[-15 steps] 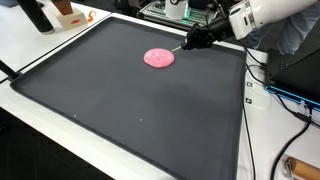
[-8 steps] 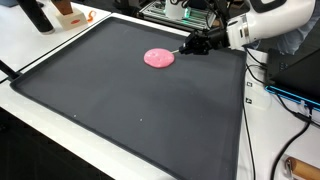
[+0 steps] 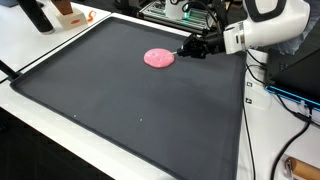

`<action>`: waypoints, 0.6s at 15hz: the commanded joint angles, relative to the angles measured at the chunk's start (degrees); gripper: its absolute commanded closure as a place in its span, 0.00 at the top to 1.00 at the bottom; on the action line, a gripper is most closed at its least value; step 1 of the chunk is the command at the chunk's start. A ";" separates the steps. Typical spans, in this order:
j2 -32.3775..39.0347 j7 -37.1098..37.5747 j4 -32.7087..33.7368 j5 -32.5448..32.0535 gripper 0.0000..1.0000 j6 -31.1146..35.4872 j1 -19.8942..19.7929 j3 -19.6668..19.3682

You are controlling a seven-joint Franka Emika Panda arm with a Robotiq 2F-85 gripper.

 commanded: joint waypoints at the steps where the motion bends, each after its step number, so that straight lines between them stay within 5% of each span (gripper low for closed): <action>1: 1.07 0.52 1.48 -1.01 0.03 -1.09 0.22 -0.75; 9: 0.10 -0.98 1.69 0.04 0.03 0.16 -1.84 -1.10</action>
